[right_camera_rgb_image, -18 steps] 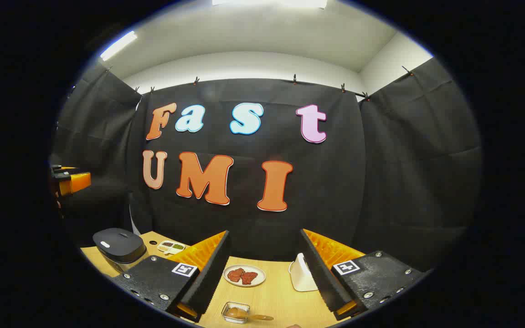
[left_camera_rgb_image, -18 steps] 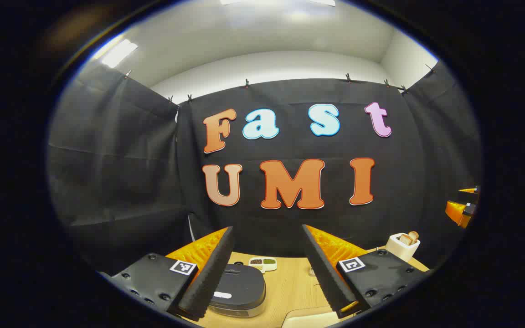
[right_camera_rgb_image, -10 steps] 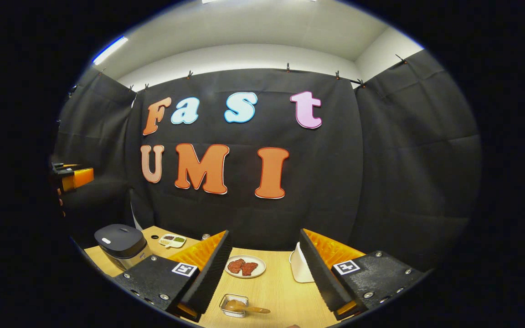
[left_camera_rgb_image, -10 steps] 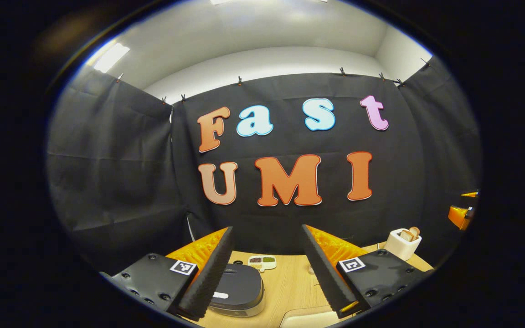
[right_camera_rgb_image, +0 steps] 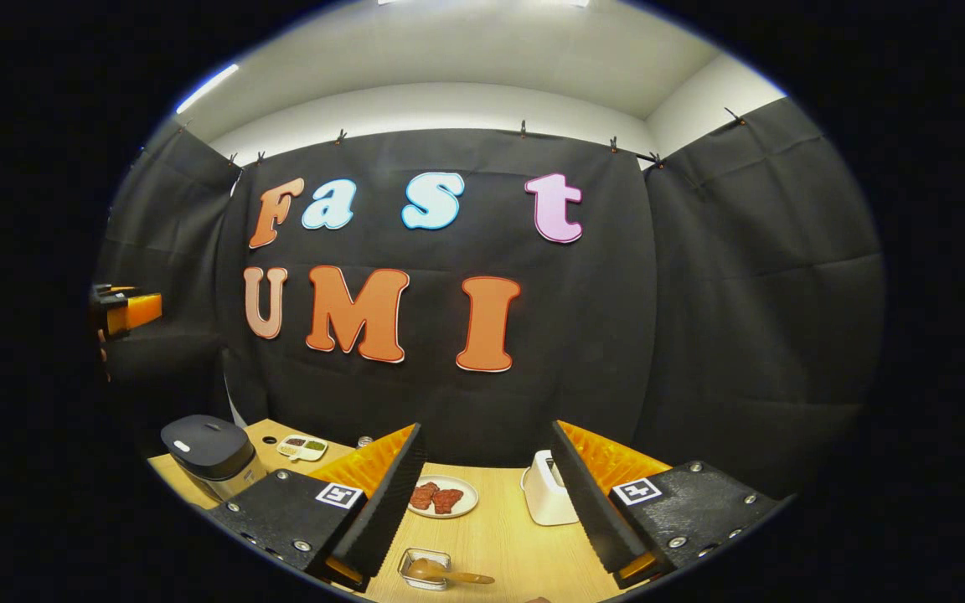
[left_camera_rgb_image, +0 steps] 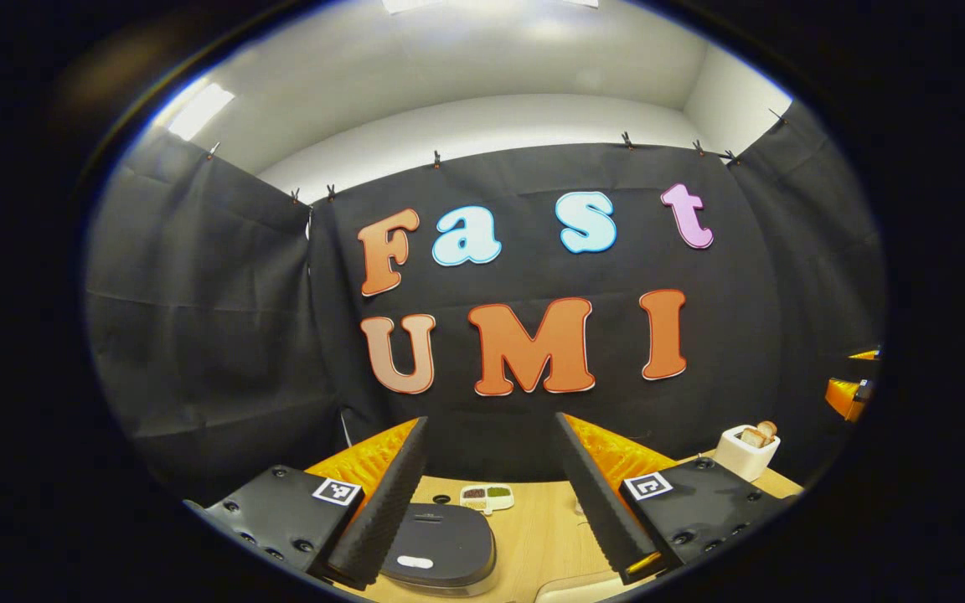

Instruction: Close the left gripper, press the button to open the rice cooker; take a wooden spoon from the chopstick holder with the right hand, scoop a spoonful of rice and pour it into the rice cooker, then put the wooden spoon back into the chopstick holder.

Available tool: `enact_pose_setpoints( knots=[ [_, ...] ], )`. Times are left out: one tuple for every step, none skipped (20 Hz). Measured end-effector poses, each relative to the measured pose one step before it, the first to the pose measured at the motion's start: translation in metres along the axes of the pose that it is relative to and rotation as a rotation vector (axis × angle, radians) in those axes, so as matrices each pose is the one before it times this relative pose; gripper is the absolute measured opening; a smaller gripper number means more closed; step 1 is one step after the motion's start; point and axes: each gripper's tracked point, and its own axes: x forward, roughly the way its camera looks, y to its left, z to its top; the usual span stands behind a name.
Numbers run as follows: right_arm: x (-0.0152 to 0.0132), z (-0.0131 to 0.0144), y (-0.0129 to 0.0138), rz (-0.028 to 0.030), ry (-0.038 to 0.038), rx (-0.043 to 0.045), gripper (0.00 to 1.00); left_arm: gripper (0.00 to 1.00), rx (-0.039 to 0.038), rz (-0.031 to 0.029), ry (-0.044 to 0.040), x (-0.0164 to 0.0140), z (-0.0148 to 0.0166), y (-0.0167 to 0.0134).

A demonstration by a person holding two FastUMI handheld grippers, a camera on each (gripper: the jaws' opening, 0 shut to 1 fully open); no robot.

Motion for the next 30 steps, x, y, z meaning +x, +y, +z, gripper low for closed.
enact_pose_setpoints(
  knots=[
    [0.00234,0.0017,0.00271,0.00054,-0.00222,-0.0014,0.93,1.0,-0.00046,0.00848,-0.0051,0.00247,0.00234,0.00645],
    [0.00218,0.00063,0.00158,0.00078,-0.00316,0.00049,0.93,1.0,0.00154,0.00444,-0.00533,0.00158,0.00091,0.00579],
    [0.00193,0.00102,0.00248,0.00111,-0.00125,0.00224,0.93,1.0,0.00297,0.00412,-0.00406,0.00122,0.00197,0.00281],
    [0.00236,0.00032,0.00231,0.00028,-0.0004,0.00319,0.93,1.0,0.0069,0.0017,-0.00075,0.00072,0.00047,0.00241],
    [0.00241,0.00041,0.00144,0.00158,0.00122,0.00414,0.93,1.0,0.00617,0.00203,-0.00072,0.00046,-0.00072,0.00194],
    [0.00186,-0.00088,0.00133,-0.00052,0.00442,0.00174,0.97,1.0,0.0028,-0.0036,-0.00022,0.0021,-0.00075,-0.0004],
    [0.00131,-0.00055,0.00089,0.00012,0.0024,0.00143,0.97,1.0,-0.00235,-0.00442,-0.00087,0.00276,0.00014,-0.00149],
    [0.00155,-0.00047,0.00009,-0.00322,0.00234,-0.0011,0.97,1.0,-0.00505,-0.00436,0.0003,0.00182,-0.00121,0.00074],
    [0.00127,-0.0011,-0.00065,-0.00383,0.0041,-0.00205,0.97,1.0,-0.00365,-0.00208,0.00369,0.0044,-0.00249,-0.00144],
    [0.00066,-0.00214,-0.00052,-0.00322,0.00706,-0.00321,0.93,0.9,-0.00149,-0.00363,0.00855,0.0013,-0.00407,-0.00095],
    [0.00056,-0.00235,0.00065,-0.00138,0.00694,-0.00195,0.93,0.94,-0.00271,-0.00425,0.00786,0.0024,-0.00346,-0.00084],
    [0.0013,-0.00179,0.00182,0.00072,0.00621,-0.00152,0.93,0.98,-0.00287,-0.00551,0.00737,0.00214,-0.00395,-0.00139],
    [0.00148,-0.00194,0.00049,-0.00155,0.00706,0.00024,0.93,1.0,-0.00246,-0.00405,0.00743,0.00212,-0.00331,-0.00102],
    [0.00104,-0.00174,0.00134,0.00197,0.00725,0.00208,0.93,0.98,-0.00376,-0.00531,0.00995,0.00239,-0.00437,-0.00073],
    [0.00024,-0.00082,0.00123,-0.0011,0.00557,0.00248,0.93,0.98,-0.00571,-0.00079,0.0103,0.00213,-0.00321,0.00047],
    [0.00138,-0.00078,0.00096,0.00265,0.00305,0.00257,0.93,0.98,-0.00492,-0.00034,0.00799,0.00116,-0.00203,0.0012],
    [0.00059,0.00084,0.00167,0.00081,0.00189,0.00028,0.97,0.98,-0.00029,0.00169,0.0041,0.00168,-0.00033,0.00123],
    [-0.00012,-0.00082,0.00054,0.00186,0.00095,-0.00078,0.97,1.0,0.00378,0.00333,0.0023,0.00038,0.00003,0.00323],
    [0.00036,0.00006,0.00142,0.00102,0.00091,-0.00246,0.97,1.0,0.00498,0.00312,0.00117,0.00118,0.00034,0.00205],
    [-0.00005,-0.00001,0.00018,-0.00091,0.00076,-0.00156,0.97,1.0,0.00509,0.0036,-0.00057,0.00135,-0.00055,0.00133],
    [0.00075,0.00031,0.00229,0.00307,0.00206,0.00011,0.97,1.0,0.00382,0.00156,0.00218,0.00194,0.00001,0.00222],
    [0.00006,-0.00057,0.00158,0.00067,0.00182,0.00178,0.93,1.0,0.00319,0.00255,0.00207,0.00013,-0.00019,0.00117],
    [0.00064,-0.00015,0.00235,0.00331,0.00257,0.00397,0.93,1.0,-0.00083,-0.00444,0.00612,0.00166,-0.00072,0.00086],
    [0.00046,-0.0016,0.00144,0.00216,0.00432,0.0023,0.93,0.98,-0.00338,-0.0155,0.00652,0.00087,-0.00172,-0.00355],
    [-0.00022,-0.00162,0.00082,-0.00007,0.00288,-0.00128,0.93,0.89,-0.00054,0.00664,0.01395,0.00194,-0.00487,0.00343],
    [-0.00096,-0.00139,-0.00051,-0.00213,0.00195,-0.00439,0.93,0.94,-0.00059,0.00614,0.01697,0.00398,-0.00604,0.00434],
    [-0.00037,-0.00074,-0.00008,-0.00336,0.00097,-0.00527,0.93,0.9,-0.00789,-0.00444,0.0157,0.00357,-0.0046,0.00268],
    [-0.00158,-0.00218,-0.00091,-0.00311,0.00354,-0.00476,0.93,0.75,-0.01445,0.00199,0.0188,0.00207,-0.00504,0.00337],
    [-0.00028,-0.00339,-0.001,-0.00476,0.00629,-0.00469,0.93,0.6,-0.01304,-0.00131,0.02433,0.003,-0.00433,0.00244],
    [-0.00075,-0.00383,-0.00124,-0.00287,0.00883,-0.00322,0.93,0.44,-0.01067,0.00694,0.01846,0.00618,-0.00473,0.00333]
  ],
)
